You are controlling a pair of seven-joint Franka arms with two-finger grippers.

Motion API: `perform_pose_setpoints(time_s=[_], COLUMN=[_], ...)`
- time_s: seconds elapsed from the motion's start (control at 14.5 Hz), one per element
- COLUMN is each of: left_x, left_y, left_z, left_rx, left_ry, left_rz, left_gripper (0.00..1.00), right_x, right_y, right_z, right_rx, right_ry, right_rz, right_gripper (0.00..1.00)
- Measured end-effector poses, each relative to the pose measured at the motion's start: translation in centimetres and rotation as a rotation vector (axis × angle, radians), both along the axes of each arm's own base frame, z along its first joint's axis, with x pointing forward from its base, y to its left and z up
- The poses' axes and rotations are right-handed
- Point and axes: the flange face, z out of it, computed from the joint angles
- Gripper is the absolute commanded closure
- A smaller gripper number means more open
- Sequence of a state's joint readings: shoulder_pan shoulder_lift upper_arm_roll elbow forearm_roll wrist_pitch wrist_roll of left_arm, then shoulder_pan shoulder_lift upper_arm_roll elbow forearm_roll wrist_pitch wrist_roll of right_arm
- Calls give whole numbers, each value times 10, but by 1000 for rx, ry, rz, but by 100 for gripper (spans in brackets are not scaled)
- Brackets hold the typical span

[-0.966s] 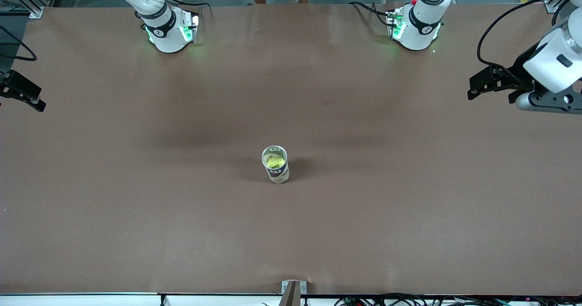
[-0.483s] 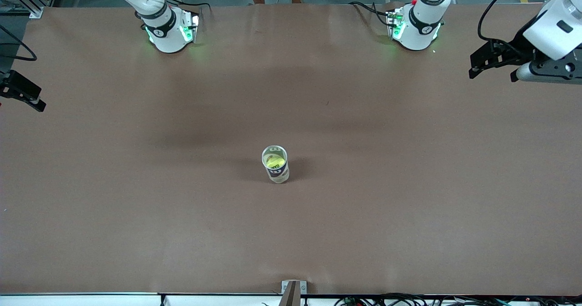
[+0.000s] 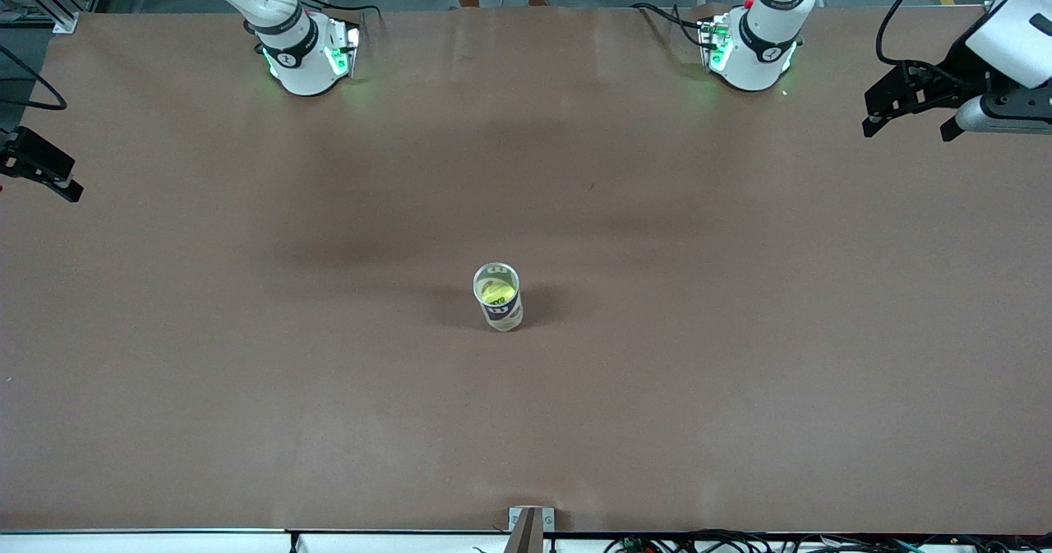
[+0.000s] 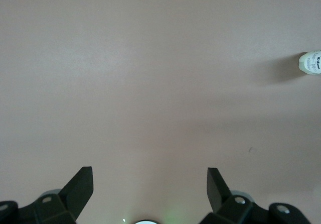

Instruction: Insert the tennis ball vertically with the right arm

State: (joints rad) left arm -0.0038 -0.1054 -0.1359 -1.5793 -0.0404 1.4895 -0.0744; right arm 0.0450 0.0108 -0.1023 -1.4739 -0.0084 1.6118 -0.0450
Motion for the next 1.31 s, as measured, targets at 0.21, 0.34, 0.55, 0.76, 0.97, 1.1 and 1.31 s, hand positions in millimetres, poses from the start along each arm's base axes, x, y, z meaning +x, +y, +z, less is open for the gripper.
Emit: perform_pose_setpoints(time_s=[0.21, 0.34, 0.55, 0.76, 0.97, 1.1, 1.31], left_x=[0, 0, -3, -8, -10, -11, -12], left_y=[0, 0, 0, 0, 0, 1, 1], left_z=[0, 0, 4, 9, 9, 8, 7], left_rx=[0, 0, 0, 1, 2, 3, 5], left_ry=[1, 2, -5, -12, -8, 2, 12], left_rz=[19, 43, 44, 44, 44, 44, 44], left_gripper=[0, 0, 0, 0, 0, 0, 0], right_x=[0, 0, 0, 0, 1, 1, 2], right_y=[0, 0, 0, 0, 0, 0, 0], right_z=[0, 0, 0, 0, -1, -2, -3], right_rx=[0, 0, 0, 0, 0, 0, 0], right_ry=[0, 0, 0, 0, 2, 5, 6], right_rz=[0, 0, 0, 0, 0, 0, 0], right_gripper=[0, 0, 0, 0, 0, 0, 0])
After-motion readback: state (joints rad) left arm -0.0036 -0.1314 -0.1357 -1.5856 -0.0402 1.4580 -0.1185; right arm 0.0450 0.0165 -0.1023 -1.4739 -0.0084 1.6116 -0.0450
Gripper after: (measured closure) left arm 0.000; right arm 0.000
